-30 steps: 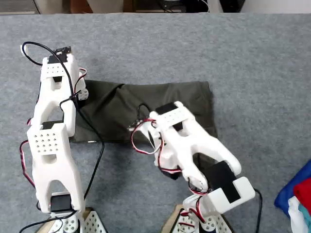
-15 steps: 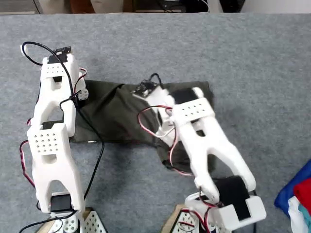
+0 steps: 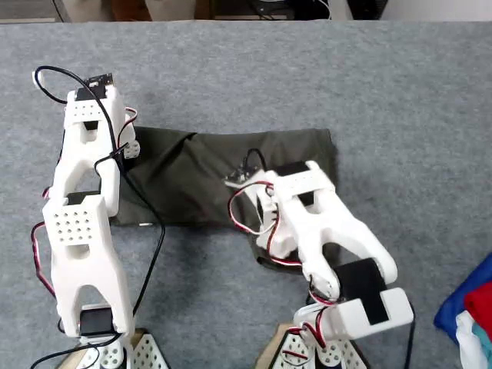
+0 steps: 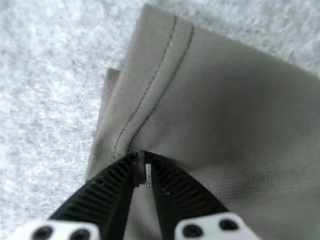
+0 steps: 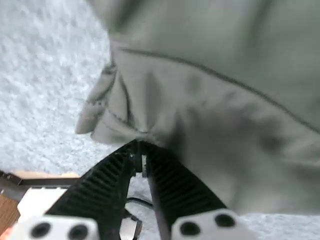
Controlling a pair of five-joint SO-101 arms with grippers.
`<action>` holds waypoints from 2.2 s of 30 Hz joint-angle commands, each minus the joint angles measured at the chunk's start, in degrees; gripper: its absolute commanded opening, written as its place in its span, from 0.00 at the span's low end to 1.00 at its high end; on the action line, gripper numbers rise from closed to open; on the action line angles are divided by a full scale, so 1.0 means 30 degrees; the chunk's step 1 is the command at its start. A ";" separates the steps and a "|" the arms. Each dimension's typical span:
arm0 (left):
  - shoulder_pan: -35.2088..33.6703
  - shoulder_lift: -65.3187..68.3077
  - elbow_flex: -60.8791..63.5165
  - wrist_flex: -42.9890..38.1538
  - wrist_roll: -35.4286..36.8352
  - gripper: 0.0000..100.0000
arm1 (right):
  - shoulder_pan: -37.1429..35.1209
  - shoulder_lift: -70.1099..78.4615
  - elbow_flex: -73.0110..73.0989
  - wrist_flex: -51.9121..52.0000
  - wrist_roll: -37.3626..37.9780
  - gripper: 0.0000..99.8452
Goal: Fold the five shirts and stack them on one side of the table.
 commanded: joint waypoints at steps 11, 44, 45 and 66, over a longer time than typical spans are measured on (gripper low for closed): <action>-0.0117 -0.0190 -0.0762 -0.0674 0.0088 0.02 | -0.0308 -0.1568 -0.3736 0.1553 0.0147 0.01; 0.0996 0.3531 -0.6593 -0.2872 0.0498 0.02 | 0.4615 1.3993 -2.1026 -0.4425 -0.2256 0.01; 0.0733 0.3795 -0.6593 -0.2872 0.0498 0.02 | 0.4703 1.4168 -2.1319 -0.4161 -0.2256 0.01; -0.0586 0.3678 -0.8381 -0.5656 0.0674 0.02 | 0.6725 1.5634 -2.5744 0.0000 0.1670 0.01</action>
